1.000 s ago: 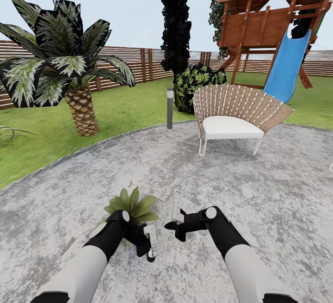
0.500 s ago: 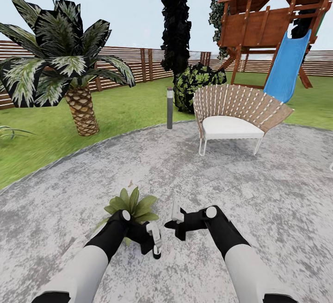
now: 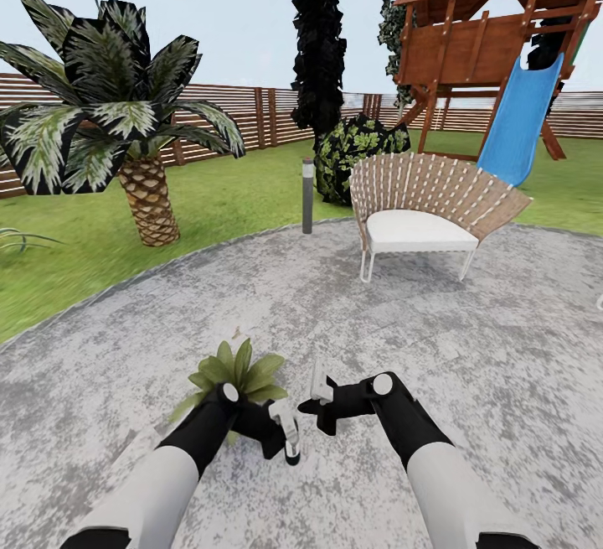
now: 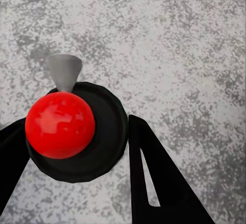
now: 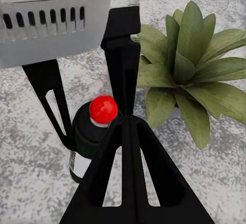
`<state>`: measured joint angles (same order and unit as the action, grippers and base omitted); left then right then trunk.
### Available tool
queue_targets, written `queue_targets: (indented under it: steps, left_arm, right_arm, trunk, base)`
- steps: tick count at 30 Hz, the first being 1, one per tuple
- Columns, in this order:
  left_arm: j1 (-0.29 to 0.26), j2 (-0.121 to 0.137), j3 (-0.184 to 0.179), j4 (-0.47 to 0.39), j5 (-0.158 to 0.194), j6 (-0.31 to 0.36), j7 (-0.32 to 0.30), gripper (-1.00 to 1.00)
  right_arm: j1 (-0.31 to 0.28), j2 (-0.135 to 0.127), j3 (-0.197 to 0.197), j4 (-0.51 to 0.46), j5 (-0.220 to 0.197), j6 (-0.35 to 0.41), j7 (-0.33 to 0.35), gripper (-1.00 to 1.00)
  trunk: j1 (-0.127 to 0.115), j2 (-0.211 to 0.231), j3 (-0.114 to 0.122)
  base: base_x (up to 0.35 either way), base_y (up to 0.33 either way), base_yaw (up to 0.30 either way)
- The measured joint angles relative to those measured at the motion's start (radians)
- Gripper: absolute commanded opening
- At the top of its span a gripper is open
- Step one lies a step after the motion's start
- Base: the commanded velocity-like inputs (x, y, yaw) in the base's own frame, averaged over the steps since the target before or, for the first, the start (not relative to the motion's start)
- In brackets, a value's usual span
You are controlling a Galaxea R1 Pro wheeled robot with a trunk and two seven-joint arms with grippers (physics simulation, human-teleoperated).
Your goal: Pick up the pesticide atomizer in the garden and spray insectifuge to fully cover both potted plants in the garden.
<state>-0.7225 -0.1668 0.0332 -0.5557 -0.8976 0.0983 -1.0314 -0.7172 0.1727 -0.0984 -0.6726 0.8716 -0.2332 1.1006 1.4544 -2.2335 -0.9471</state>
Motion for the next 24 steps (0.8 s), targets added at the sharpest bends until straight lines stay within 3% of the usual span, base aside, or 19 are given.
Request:
queue_targets:
  steps: [14, 19, 22, 24]
  left_arm:
    - [-0.002, -0.006, -0.001, 0.011, 0.007, -0.002, 0.01, -1.0]
    - [-0.003, -0.005, 0.001, 0.011, 0.011, -0.04, 0.008, -1.0]
    - [-0.003, -0.003, -0.001, 0.012, 0.074, -0.048, 0.003, -1.0]
    - [-0.003, -0.003, -0.001, 0.012, 0.088, -0.05, 0.002, -1.0]
  right_arm:
    - [0.0, 0.0, 0.0, 0.0, 0.0, 0.0, 0.0, -1.0]
    - [0.0, 0.0, 0.0, 0.0, 0.0, 0.0, 0.0, -1.0]
    - [0.0, 0.0, 0.0, 0.0, 0.0, 0.0, 0.0, -1.0]
    - [0.0, 0.0, 0.0, 0.0, 0.0, 0.0, 0.0, -1.0]
  trunk:
    - [0.0, 0.0, 0.0]
    - [0.0, 0.0, 0.0]
    - [0.0, 0.0, 0.0]
    - [0.0, 0.0, 0.0]
  base:
    - [0.0, 0.0, 0.0]
    - [0.0, 0.0, 0.0]
    - [0.0, 0.0, 0.0]
    - [0.0, 0.0, 0.0]
